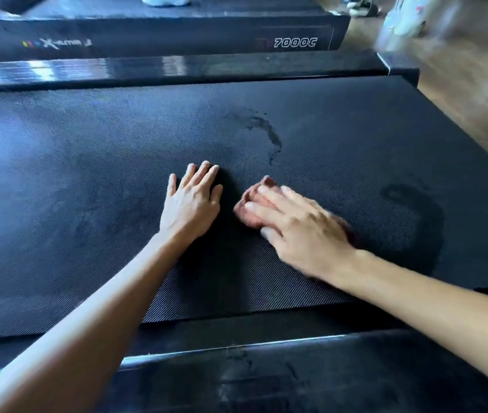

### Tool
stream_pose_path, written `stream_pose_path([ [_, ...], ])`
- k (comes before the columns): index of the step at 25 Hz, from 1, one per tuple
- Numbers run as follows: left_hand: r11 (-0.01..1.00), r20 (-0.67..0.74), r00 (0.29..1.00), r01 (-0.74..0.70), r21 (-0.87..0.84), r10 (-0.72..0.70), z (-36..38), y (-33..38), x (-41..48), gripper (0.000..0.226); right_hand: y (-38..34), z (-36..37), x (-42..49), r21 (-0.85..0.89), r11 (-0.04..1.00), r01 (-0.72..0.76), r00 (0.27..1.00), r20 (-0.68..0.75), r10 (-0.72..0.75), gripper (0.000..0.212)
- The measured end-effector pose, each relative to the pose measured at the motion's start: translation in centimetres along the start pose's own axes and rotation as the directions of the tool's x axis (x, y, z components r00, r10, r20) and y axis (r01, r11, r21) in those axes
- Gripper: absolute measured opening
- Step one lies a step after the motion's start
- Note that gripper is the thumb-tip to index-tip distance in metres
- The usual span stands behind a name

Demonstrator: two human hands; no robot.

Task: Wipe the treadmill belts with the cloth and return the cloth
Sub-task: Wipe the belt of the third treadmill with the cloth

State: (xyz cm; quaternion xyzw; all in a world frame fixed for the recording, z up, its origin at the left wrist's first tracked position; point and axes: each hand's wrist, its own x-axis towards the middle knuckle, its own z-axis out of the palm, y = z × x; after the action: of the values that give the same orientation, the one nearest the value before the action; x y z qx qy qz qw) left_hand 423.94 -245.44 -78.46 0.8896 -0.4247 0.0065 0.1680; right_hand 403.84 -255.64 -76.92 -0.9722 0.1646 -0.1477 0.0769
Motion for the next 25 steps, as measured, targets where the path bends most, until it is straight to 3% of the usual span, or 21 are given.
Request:
stream_pose_path([
  [3,0.999,-0.027,0.999,0.016,-0.046,-0.017,-0.1,-0.2,0.1,0.049,-1.4,-1.0,-2.7,0.123,0.927,0.355,0.924,0.107,-0.368,0.050],
  [5,0.999,-0.034,0.999,0.020,-0.045,-0.021,0.1,-0.3,0.1,0.048,1.3,-2.2,-2.8,0.193,0.888,0.417,0.883,0.147,-0.447,0.051],
  [8,1.000,-0.035,0.999,0.011,-0.013,-0.011,0.3,0.0,0.1,0.048,4.7,-2.1,-0.2,0.087,0.991,0.106,0.982,0.149,-0.118,0.051],
  [10,1.000,-0.031,0.999,0.012,0.003,-0.012,0.3,0.1,0.2,0.048,4.1,-0.9,3.1,-0.002,0.994,-0.113,0.982,0.150,0.112,0.051],
  [11,1.000,-0.028,1.000,0.014,0.000,-0.014,0.3,0.1,0.3,0.048,3.0,-0.5,4.5,-0.023,0.989,-0.146,0.976,0.158,0.148,0.051],
  [16,1.000,-0.045,0.999,0.015,0.026,-0.014,0.0,-0.1,-0.3,0.048,1.1,-1.1,1.3,0.084,0.993,0.084,0.985,0.144,-0.096,0.044],
  [18,0.999,-0.024,0.999,0.023,0.041,-0.022,0.1,0.0,-0.2,0.049,3.5,-1.6,0.8,0.060,0.998,0.027,0.989,0.144,-0.036,0.043],
  [20,0.999,-0.017,1.000,0.025,0.040,-0.025,0.0,0.1,-0.1,0.049,5.0,-1.6,3.5,0.004,0.987,-0.163,0.975,0.154,0.161,0.044],
  [22,0.999,-0.020,1.000,0.022,0.035,-0.021,0.0,0.1,0.1,0.048,3.6,-1.1,6.4,-0.012,0.967,-0.253,0.955,0.157,0.252,0.046],
  [25,0.999,-0.030,0.999,0.016,0.042,-0.014,0.0,-0.1,0.0,0.048,0.6,-0.2,5.2,0.011,0.997,-0.078,0.989,0.126,0.076,0.045],
])
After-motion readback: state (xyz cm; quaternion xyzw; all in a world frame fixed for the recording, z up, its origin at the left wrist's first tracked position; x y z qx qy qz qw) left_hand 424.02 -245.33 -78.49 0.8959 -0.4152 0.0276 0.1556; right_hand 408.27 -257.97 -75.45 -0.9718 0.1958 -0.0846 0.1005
